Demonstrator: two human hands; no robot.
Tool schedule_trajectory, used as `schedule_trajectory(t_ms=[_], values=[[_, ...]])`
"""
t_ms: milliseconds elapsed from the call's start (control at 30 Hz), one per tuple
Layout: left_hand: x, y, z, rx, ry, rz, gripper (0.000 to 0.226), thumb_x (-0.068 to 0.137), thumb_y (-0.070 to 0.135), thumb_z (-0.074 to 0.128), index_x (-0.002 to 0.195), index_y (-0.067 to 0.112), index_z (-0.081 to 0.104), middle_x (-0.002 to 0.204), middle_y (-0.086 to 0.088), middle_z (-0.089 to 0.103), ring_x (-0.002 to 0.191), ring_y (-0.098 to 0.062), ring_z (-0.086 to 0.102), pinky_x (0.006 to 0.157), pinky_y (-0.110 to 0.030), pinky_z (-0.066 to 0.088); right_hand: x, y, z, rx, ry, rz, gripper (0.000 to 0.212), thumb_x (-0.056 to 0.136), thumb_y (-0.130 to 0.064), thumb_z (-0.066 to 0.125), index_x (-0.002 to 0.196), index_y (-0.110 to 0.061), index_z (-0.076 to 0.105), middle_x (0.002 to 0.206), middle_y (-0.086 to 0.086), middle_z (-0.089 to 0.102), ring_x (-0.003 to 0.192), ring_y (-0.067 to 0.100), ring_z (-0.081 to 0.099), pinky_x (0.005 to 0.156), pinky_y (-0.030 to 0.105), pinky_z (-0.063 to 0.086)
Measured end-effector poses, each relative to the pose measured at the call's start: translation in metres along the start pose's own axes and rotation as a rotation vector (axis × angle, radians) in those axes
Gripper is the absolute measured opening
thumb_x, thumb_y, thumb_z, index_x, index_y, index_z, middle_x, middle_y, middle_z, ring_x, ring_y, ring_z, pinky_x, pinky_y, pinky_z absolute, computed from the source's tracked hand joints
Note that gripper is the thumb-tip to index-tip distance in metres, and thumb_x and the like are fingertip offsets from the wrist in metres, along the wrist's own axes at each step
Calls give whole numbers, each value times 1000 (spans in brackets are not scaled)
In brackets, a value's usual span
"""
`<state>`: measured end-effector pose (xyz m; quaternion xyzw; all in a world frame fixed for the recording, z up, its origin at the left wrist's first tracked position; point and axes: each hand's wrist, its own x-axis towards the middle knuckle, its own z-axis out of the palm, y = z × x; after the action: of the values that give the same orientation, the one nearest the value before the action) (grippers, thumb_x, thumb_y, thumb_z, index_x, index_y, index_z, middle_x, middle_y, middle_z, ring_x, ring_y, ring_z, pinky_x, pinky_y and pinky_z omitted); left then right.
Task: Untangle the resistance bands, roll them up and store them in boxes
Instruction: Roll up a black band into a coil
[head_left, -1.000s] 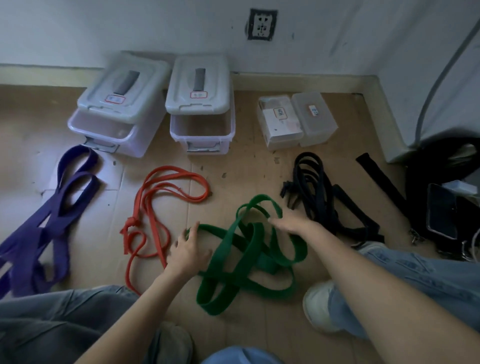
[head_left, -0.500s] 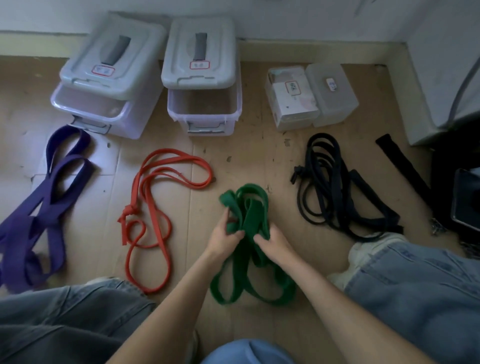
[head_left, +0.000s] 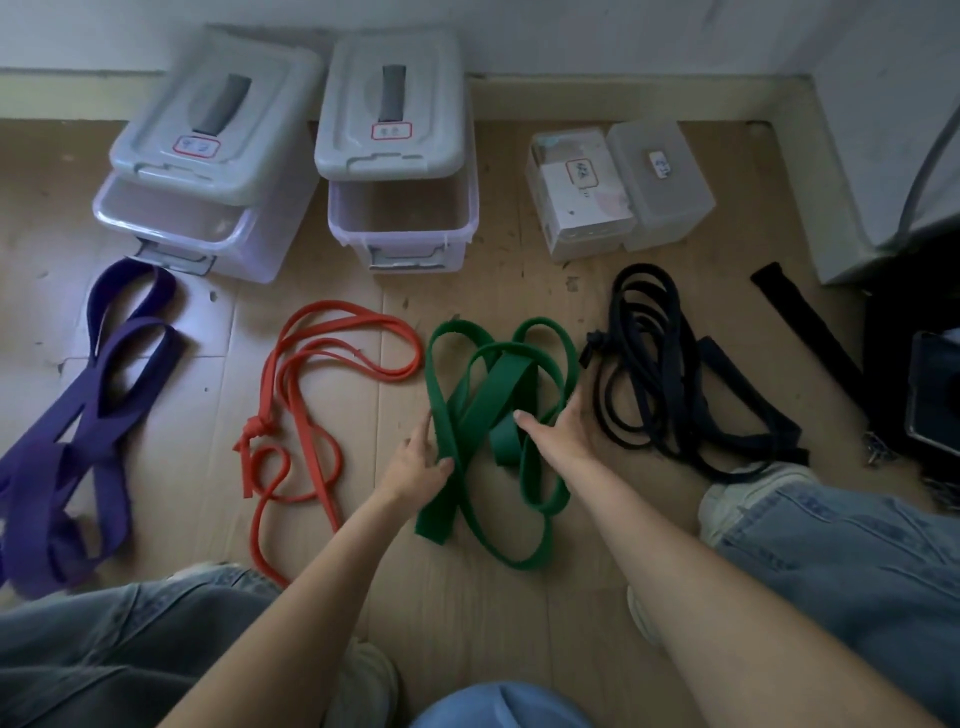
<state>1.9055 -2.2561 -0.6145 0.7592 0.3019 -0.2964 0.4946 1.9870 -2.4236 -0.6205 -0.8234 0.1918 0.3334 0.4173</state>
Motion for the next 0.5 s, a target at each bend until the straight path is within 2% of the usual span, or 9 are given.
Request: schedule_trajectory(t_ms=[133, 200, 233, 267, 300, 367, 433, 500], values=[[-7, -9, 10, 76, -133, 90, 78, 92, 11, 53, 148, 33, 4, 146, -11, 35, 128, -29, 43, 105, -39, 40, 1, -3, 8, -76, -174, -77, 89, 88, -28, 63, 150, -29, 0, 154, 5, 22, 137, 28, 31, 110, 41, 32], [-9, -16, 3, 7, -147, 68, 74, 91, 9, 53, 147, 33, 11, 139, -11, 42, 121, -27, 49, 96, -35, 47, -3, -5, 15, -31, -286, -108, 82, 88, -26, 63, 149, -33, 9, 150, 4, 31, 128, 25, 41, 94, 36, 48], [-9, -22, -4, -32, -155, 43, 72, 91, 9, 52, 147, 34, 13, 132, -8, 47, 113, -25, 53, 89, -32, 51, -7, -3, 17, -6, -326, -125, 80, 88, -25, 63, 148, -34, 12, 148, 3, 33, 123, 23, 44, 84, 28, 51], [-11, -27, -12, -39, -159, 27, 71, 92, 10, 52, 147, 35, 14, 124, -5, 50, 106, -21, 56, 82, -27, 51, -11, -1, 20, -13, -341, -151, 80, 88, -25, 63, 148, -35, 12, 148, 3, 33, 123, 22, 43, 85, 24, 48], [-13, -33, -19, 7, -162, 22, 71, 91, 10, 51, 147, 37, 15, 119, -4, 52, 102, -19, 57, 81, -24, 50, -13, 2, 21, -59, -335, -179, 81, 87, -28, 64, 149, -33, 12, 150, 3, 31, 129, 23, 39, 94, 26, 42], [-18, -39, -28, 218, -97, 54, 67, 92, 10, 49, 147, 33, 20, 122, -10, 54, 107, -24, 58, 89, -29, 47, -14, 10, 20, -220, -245, -179, 84, 84, -40, 66, 149, -25, 14, 153, 8, 23, 139, 27, 25, 110, 37, 28], [-20, -34, -29, 380, 106, 136, 54, 91, 8, 48, 142, 20, 35, 129, -14, 51, 114, -30, 53, 92, -32, 43, -14, 12, 12, -332, -65, -88, 91, 80, -54, 63, 148, -13, 20, 154, 13, 19, 141, 29, 19, 112, 41, 24], [-23, -18, -26, 335, 286, 164, 42, 90, 6, 48, 131, 12, 48, 128, -15, 48, 113, -31, 52, 90, -33, 44, -16, 11, 2, -301, 55, -72, 93, 79, -61, 59, 146, -6, 23, 152, 14, 22, 140, 28, 22, 111, 41, 25]])
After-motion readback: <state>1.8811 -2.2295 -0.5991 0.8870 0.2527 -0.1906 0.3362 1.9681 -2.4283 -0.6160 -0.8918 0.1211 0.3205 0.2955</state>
